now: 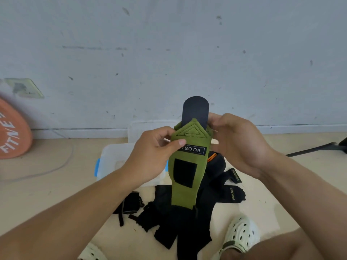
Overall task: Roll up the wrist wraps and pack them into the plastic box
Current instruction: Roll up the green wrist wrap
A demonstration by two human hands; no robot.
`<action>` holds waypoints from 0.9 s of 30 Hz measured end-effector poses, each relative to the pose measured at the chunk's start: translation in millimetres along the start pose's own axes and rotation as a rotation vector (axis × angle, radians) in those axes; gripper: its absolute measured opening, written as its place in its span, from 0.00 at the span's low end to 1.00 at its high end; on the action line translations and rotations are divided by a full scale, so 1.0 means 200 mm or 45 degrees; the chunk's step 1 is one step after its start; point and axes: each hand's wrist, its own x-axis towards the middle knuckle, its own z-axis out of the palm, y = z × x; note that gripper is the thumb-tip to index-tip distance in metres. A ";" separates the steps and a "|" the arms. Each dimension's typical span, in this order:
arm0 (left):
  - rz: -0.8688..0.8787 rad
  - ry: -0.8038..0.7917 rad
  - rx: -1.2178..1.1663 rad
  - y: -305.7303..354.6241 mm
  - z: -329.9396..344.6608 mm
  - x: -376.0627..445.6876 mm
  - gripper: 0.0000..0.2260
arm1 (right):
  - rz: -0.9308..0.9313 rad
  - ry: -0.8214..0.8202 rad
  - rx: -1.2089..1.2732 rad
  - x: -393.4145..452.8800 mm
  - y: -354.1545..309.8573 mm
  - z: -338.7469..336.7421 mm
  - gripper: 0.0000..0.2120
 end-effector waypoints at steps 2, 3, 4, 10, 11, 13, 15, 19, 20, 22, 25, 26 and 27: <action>-0.013 -0.014 -0.011 0.00 0.01 0.00 0.04 | -0.039 0.110 0.016 0.00 0.01 0.03 0.18; -0.025 -0.007 -0.024 0.00 0.02 0.00 0.03 | -0.082 0.174 0.008 0.00 0.02 0.05 0.17; -0.042 0.008 -0.041 0.01 0.03 0.00 0.02 | -0.134 0.227 0.003 0.00 0.02 0.06 0.15; -0.080 0.344 -0.107 -0.01 -0.04 0.05 0.11 | -0.198 0.393 0.068 0.00 -0.04 0.01 0.05; -0.073 0.381 -0.101 -0.01 -0.05 0.05 0.13 | -0.139 0.391 -0.053 -0.01 -0.04 0.01 0.03; -0.060 0.399 -0.134 0.01 -0.07 0.06 0.14 | -0.013 0.391 -0.392 -0.02 -0.02 0.00 0.03; -0.051 0.382 -0.183 0.02 -0.07 0.06 0.17 | 0.120 0.317 -0.645 -0.02 0.01 0.00 0.04; -0.033 0.410 -0.167 0.02 -0.07 0.07 0.22 | 0.195 0.128 -0.777 -0.01 0.05 0.05 0.08; -0.051 0.419 -0.174 0.01 -0.07 0.07 0.23 | 0.155 0.141 -0.751 -0.01 0.06 0.06 0.10; -0.156 0.363 -0.236 0.00 -0.08 0.08 0.31 | 0.076 0.229 -0.611 -0.01 0.05 0.06 0.11; -0.404 0.034 -0.220 0.01 -0.06 0.05 0.31 | -0.006 0.417 -0.330 0.02 0.04 0.05 0.10; -0.441 -0.106 -0.161 0.01 -0.05 0.03 0.23 | -0.022 0.458 -0.257 0.03 0.03 0.04 0.09; -0.439 -0.174 -0.108 0.00 -0.03 0.02 0.15 | -0.030 0.477 -0.206 0.04 0.03 0.03 0.09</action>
